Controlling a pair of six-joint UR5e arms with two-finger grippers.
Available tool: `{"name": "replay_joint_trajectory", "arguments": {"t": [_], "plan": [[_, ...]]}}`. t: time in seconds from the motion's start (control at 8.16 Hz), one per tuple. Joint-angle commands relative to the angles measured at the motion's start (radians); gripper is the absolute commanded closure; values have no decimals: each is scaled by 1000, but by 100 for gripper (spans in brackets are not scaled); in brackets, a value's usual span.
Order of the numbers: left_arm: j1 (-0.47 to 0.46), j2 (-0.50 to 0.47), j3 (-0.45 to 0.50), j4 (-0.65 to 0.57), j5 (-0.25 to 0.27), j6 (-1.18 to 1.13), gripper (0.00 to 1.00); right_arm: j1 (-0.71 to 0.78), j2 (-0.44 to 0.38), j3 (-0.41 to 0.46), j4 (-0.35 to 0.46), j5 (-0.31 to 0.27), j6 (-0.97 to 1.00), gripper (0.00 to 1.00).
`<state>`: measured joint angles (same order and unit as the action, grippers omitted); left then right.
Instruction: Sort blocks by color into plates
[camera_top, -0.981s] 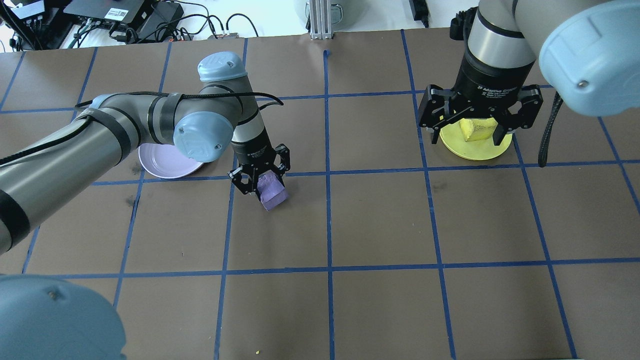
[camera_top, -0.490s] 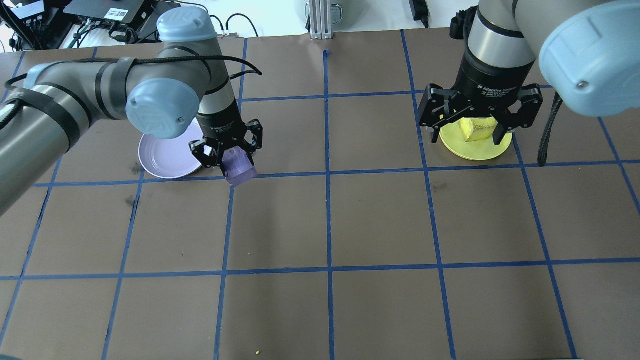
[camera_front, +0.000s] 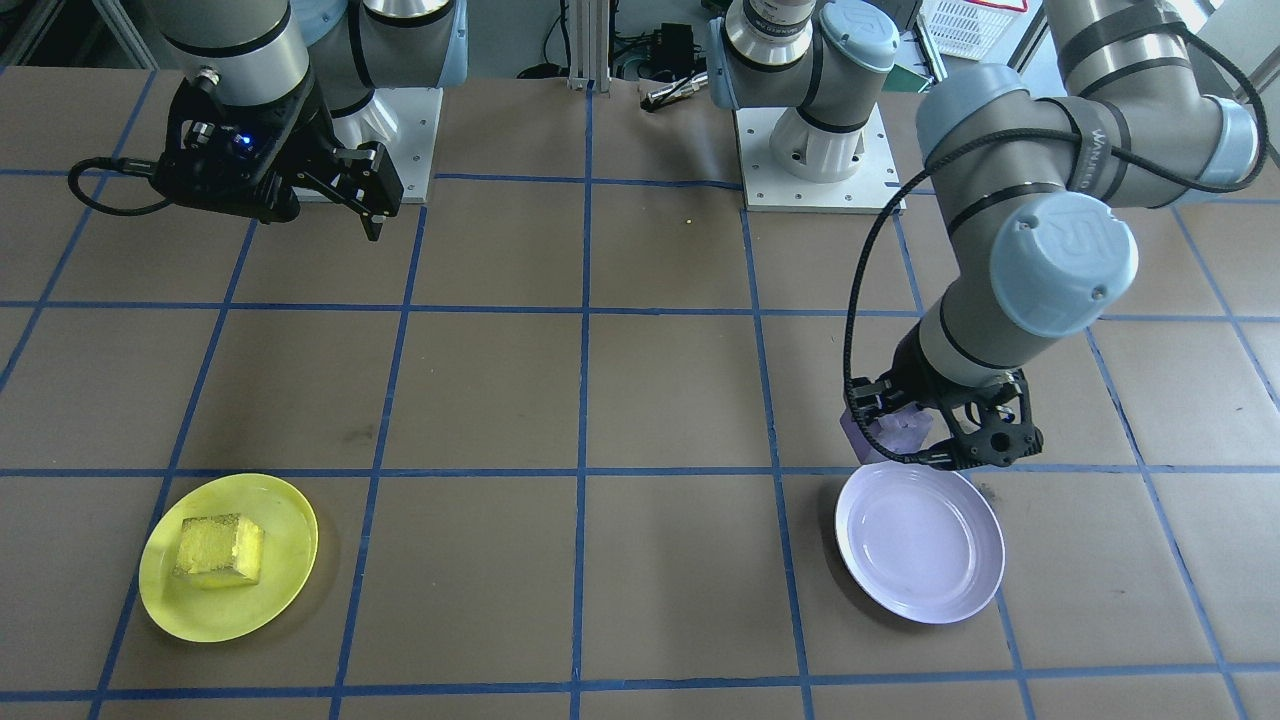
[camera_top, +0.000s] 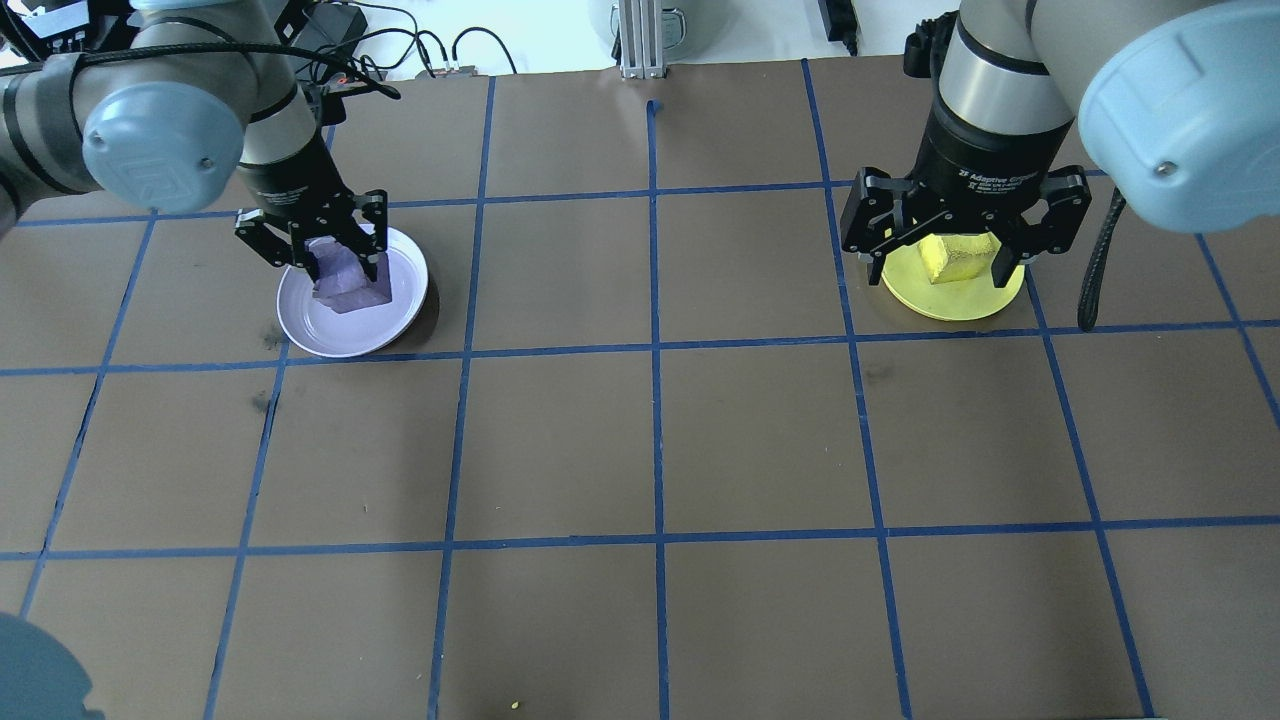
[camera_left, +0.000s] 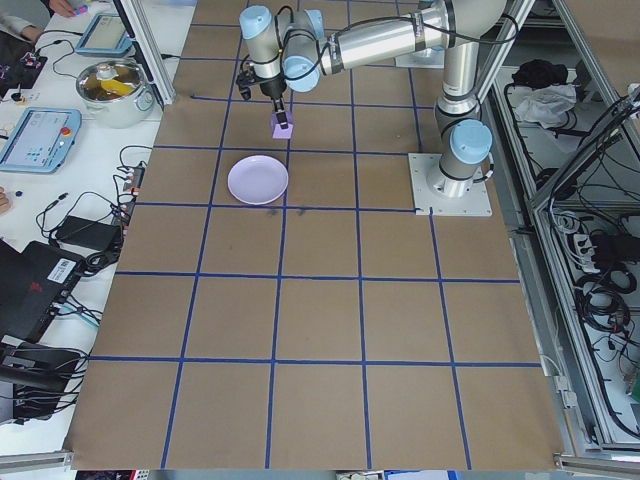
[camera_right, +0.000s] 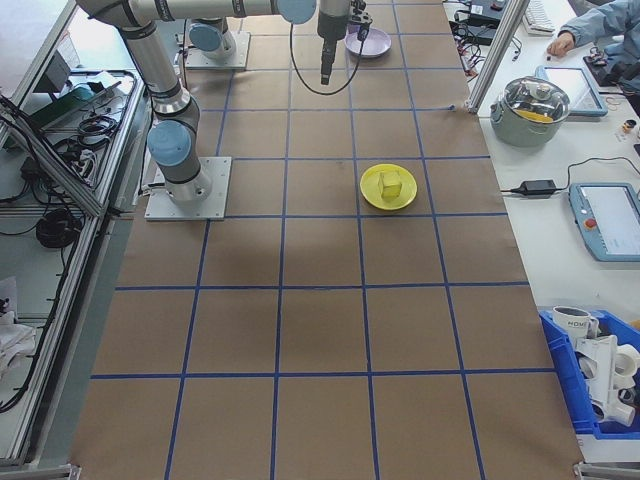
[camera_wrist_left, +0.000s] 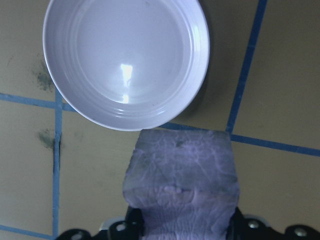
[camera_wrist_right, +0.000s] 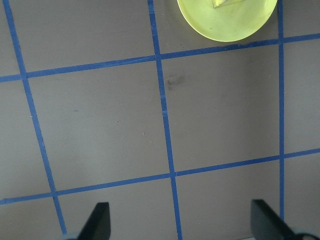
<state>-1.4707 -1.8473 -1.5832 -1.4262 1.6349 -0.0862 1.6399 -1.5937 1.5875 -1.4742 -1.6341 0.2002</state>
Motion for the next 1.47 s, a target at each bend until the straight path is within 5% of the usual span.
{"name": "replay_joint_trajectory", "arguments": {"t": [0.0, 0.49, 0.61, 0.74, 1.35], "plan": [[105, -44, 5, 27, 3, 206, 100, 0, 1, 0, -1, -1, 1, 0], [105, -176, 43, 125, 2, 278, 98, 0, 0, 0, -3, -3, 1, 0], [107, -182, 46, 127, 3, 278, 83, 0, 1, 0, -5, -3, 1, 0], [107, -191, 48, 136, 0, 280, 1, 0, 1, -1, -9, 0, 1, 0], [90, -98, 71, 92, -1, 249, 0, 0, 4, -1, -34, 0, 1, 0]]}}
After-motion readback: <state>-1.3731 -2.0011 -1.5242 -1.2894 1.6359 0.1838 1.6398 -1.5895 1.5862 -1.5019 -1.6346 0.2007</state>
